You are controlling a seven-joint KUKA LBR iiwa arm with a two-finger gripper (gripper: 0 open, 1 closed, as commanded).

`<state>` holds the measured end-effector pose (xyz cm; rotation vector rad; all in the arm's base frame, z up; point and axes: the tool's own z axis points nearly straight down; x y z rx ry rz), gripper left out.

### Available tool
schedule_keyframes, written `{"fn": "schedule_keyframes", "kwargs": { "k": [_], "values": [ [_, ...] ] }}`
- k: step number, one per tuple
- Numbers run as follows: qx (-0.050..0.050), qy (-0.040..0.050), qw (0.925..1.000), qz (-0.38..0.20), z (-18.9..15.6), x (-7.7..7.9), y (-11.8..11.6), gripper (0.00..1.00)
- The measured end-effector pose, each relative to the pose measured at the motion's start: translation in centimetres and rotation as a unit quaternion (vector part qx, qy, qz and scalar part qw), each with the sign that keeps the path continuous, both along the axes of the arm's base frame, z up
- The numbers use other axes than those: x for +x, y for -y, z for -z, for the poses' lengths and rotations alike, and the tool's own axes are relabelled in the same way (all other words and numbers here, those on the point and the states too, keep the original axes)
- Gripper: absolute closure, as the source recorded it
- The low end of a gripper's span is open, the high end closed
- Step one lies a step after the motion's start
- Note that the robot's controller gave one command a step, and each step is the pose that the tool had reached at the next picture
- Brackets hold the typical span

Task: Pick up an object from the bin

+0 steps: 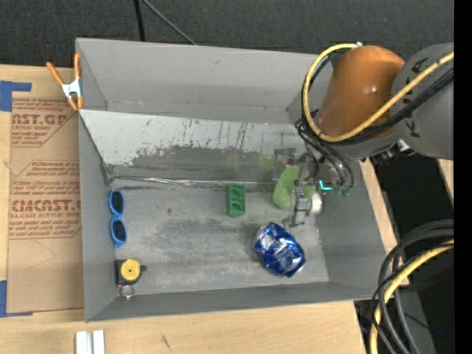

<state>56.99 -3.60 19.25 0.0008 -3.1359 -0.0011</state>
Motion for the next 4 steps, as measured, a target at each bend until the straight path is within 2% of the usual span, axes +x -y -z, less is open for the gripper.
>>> {"fn": "schedule_keyframes", "kwargs": {
  "k": [1, 2, 3, 4],
  "values": [
    [0.000, 0.0016, 0.9991, 0.043, 5.5, 1.5, 1.8, 0.00],
    [0.004, 0.0101, 0.9948, 0.101, 10.9, 0.5, 5.2, 0.00],
    [-0.001, 0.0064, 0.9916, 0.129, 11.5, 0.4, 7.5, 0.00],
    [-0.001, 0.0056, 0.9914, 0.131, 11.5, 0.3, 7.7, 1.00]
  ]
}}
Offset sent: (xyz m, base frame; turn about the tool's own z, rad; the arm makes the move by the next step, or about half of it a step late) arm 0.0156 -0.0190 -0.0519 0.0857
